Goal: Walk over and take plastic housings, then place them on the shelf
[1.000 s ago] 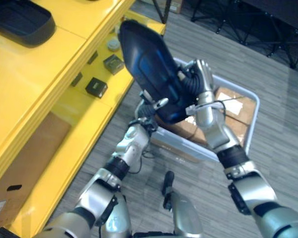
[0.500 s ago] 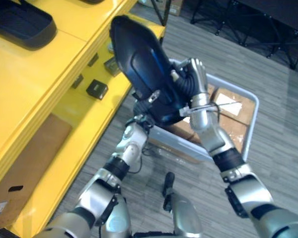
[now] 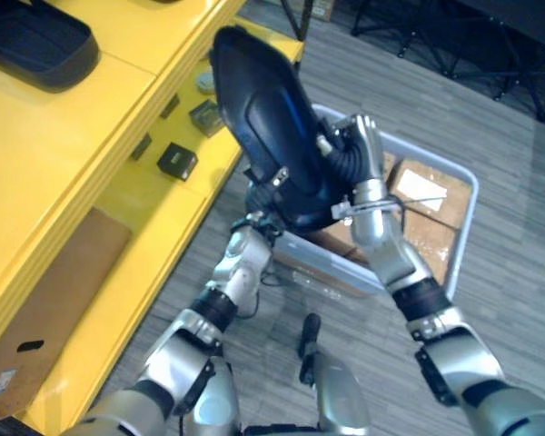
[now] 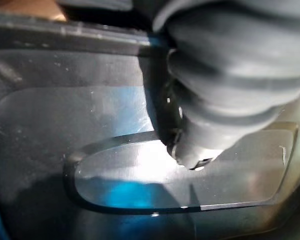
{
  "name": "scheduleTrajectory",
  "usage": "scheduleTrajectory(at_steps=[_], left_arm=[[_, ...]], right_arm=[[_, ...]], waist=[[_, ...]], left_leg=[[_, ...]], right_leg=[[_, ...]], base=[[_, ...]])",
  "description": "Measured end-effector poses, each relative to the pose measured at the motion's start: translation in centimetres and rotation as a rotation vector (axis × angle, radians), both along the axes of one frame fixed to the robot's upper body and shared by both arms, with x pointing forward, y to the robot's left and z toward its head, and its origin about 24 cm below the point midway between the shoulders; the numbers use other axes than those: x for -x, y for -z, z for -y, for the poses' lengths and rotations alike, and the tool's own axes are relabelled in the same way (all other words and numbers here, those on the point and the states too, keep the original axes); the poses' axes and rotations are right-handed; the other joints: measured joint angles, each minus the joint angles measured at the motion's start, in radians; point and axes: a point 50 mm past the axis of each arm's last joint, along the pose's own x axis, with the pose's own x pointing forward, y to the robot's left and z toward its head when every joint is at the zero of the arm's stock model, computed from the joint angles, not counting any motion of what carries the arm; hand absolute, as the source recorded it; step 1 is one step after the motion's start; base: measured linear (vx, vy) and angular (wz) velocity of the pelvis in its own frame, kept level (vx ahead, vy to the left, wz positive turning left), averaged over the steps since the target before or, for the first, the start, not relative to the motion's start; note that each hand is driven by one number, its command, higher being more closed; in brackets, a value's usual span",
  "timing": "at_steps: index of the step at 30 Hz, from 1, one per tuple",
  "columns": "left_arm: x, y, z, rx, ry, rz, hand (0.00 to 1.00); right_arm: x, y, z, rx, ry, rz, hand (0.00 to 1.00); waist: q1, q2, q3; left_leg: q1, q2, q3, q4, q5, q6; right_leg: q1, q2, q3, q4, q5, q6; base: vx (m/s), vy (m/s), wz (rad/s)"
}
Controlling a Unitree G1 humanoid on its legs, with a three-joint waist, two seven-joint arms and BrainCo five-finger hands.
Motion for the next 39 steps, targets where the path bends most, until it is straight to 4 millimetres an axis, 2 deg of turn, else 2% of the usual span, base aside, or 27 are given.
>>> scheduleTrajectory(at_steps=[6,14,19,22,25,27,30,33,36,39], left_arm=[[0.3,-1.8,-0.5,-0.215,-0.107,0.103,1.00],[0.4,-3.1,-1.1,-0.429,-0.186,0.193,1.00],[0.7,-4.0,-1.2,-0.609,-0.331,0.276,1.00],[0.7,-4.1,-1.7,-0.694,-0.426,0.287,1.00],[0.9,-2.6,-2.2,-0.800,-0.475,0.245,1.00],[1.3,-1.3,-2.1,-0.855,-0.476,0.209,1.00],[1.7,1.3,-3.2,-0.896,-0.518,0.097,1.00],[2.2,3.0,-5.0,-0.921,-0.588,0.014,1.00],[2.8,4.3,-5.9,-0.925,-0.633,-0.043,1.00],[3.8,5.9,-6.7,-0.945,-0.674,-0.092,1.00]], right_arm=[[0.1,1.0,1.0,-0.042,0.024,-0.038,0.00],[0.3,2.4,1.1,-0.087,0.037,-0.101,0.00],[0.5,3.0,0.5,-0.250,0.001,-0.156,0.00],[2.0,1.9,-0.1,-0.377,-0.078,-0.108,0.00],[4.7,-1.3,-3.2,-0.482,-0.320,0.037,0.00],[5.7,-2.5,-3.8,-0.531,-0.406,0.083,0.00],[7.7,-3.5,-2.4,-0.667,-0.616,0.103,0.00],[9.2,-3.2,-1.5,-0.775,-0.827,0.067,0.00],[10.0,-3.1,-0.7,-0.840,-0.930,0.081,0.00],[10.3,-2.3,0.6,-0.907,-0.922,0.077,0.00]], waist=[[-0.001,0.000,0.000],[-0.003,-0.004,0.002],[-0.015,-0.006,0.003],[-0.023,-0.005,0.004],[-0.041,-0.003,0.005],[-0.049,-0.002,0.005],[-0.049,-0.002,0.005],[-0.055,0.002,0.008],[-0.051,0.004,0.006],[-0.051,0.007,0.004]], left_leg=[[-0.001,0.002,0.000,0.001,0.000,0.000],[-0.002,0.001,0.003,0.001,-0.001,-0.001],[-0.002,0.001,0.010,0.002,-0.004,-0.001],[-0.001,0.004,0.019,0.006,-0.010,0.000],[-0.001,0.008,0.035,0.017,-0.021,0.001],[0.000,0.008,0.040,0.021,-0.025,0.001],[0.018,0.009,0.056,0.014,-0.026,0.002],[0.050,0.011,0.058,0.006,-0.033,0.002],[0.053,0.011,0.061,0.011,-0.046,0.009],[0.056,0.011,0.064,0.021,-0.048,0.009]], right_leg=[[0.000,0.002,0.001,0.000,0.000,0.000],[-0.001,0.004,0.002,-0.009,0.003,0.000],[-0.003,0.006,0.008,-0.014,0.006,0.000],[-0.007,0.010,0.018,-0.016,0.007,0.000],[-0.017,0.017,0.040,-0.016,0.010,0.001],[-0.017,0.018,0.042,-0.016,0.010,0.001],[-0.010,0.019,0.050,-0.015,0.010,0.002],[0.019,0.022,0.050,-0.019,0.005,0.005],[0.039,0.023,0.050,-0.037,0.001,0.011],[0.049,0.024,0.052,-0.056,0.012,0.014]], base=[[0.00,0.000,0.00],[0.00,0.000,0.00],[0.00,0.003,-0.03],[0.00,0.002,-0.10],[0.01,0.017,-0.19],[0.02,0.023,-0.08],[0.02,0.022,-0.09],[0.01,0.005,-0.03],[-0.02,0.009,0.00],[0.00,0.009,-0.01]])
